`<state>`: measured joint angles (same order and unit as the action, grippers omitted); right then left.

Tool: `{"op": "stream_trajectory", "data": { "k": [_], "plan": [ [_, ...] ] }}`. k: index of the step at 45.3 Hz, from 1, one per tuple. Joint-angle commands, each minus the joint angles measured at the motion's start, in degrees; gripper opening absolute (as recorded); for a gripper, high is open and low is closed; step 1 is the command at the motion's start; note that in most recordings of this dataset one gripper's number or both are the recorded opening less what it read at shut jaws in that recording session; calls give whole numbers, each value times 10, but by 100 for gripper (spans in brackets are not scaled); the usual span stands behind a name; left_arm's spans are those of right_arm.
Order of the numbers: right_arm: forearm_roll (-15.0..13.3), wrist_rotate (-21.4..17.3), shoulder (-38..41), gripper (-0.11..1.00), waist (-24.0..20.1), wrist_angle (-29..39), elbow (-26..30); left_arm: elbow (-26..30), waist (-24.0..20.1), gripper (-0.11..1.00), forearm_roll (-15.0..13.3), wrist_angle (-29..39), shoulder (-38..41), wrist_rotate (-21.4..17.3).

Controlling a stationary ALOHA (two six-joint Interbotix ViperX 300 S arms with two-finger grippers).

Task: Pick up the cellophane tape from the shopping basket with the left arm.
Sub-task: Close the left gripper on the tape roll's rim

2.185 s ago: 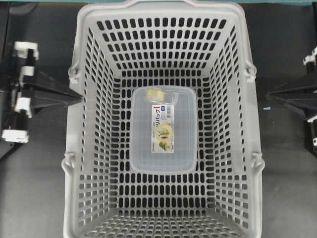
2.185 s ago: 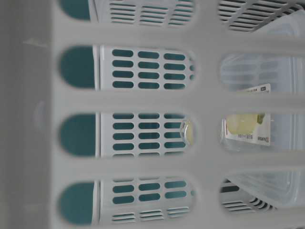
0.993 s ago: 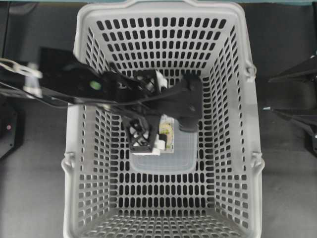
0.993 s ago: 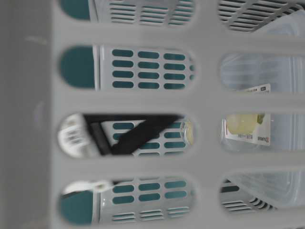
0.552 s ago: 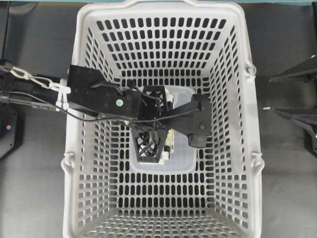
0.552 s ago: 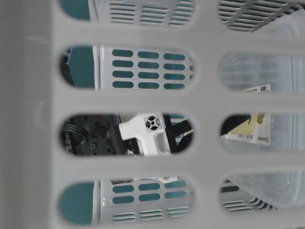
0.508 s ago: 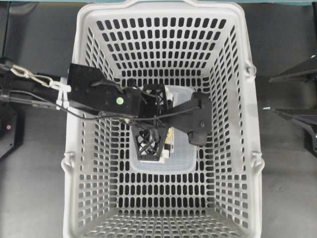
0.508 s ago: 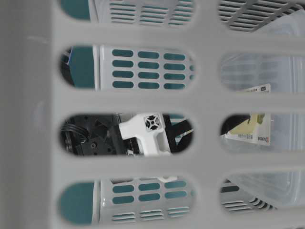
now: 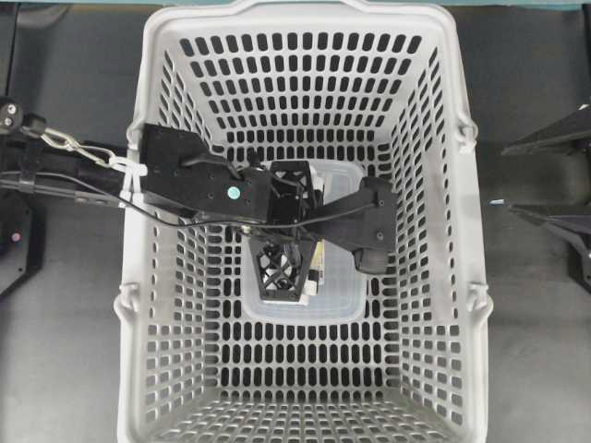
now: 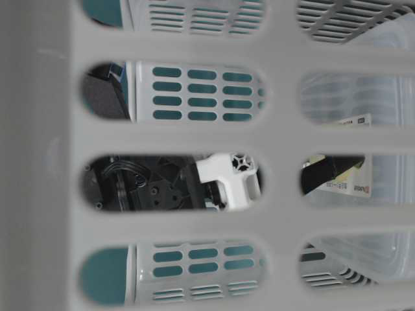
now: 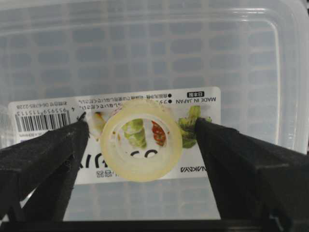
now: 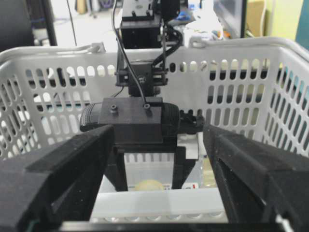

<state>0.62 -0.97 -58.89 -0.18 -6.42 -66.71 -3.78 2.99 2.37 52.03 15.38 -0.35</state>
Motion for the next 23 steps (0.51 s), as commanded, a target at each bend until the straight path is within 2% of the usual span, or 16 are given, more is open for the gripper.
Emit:
{"op": "stream_trajectory", "data": {
  "k": [1,4,6,10,17,23],
  "plan": [
    [2,1,4,72,-1,-6,5,2,1,86,2,3,-2,-1],
    [2,1,4,72,-1,-6,5,2,2,81,2,9,-4,-2],
    [2,1,4,72,-1,-6,5,4,1,74,2,14,-5,-2],
    [2,1,4,72,-1,-6,5,10,2,50,2,23,-17,-2],
    [1,1,4,72,-1,-6,5,42,7,50,2,54,-52,-2],
    [2,0,4,72,-1,-6,5,109,18,50,2,124,-79,-1]
  ]
}}
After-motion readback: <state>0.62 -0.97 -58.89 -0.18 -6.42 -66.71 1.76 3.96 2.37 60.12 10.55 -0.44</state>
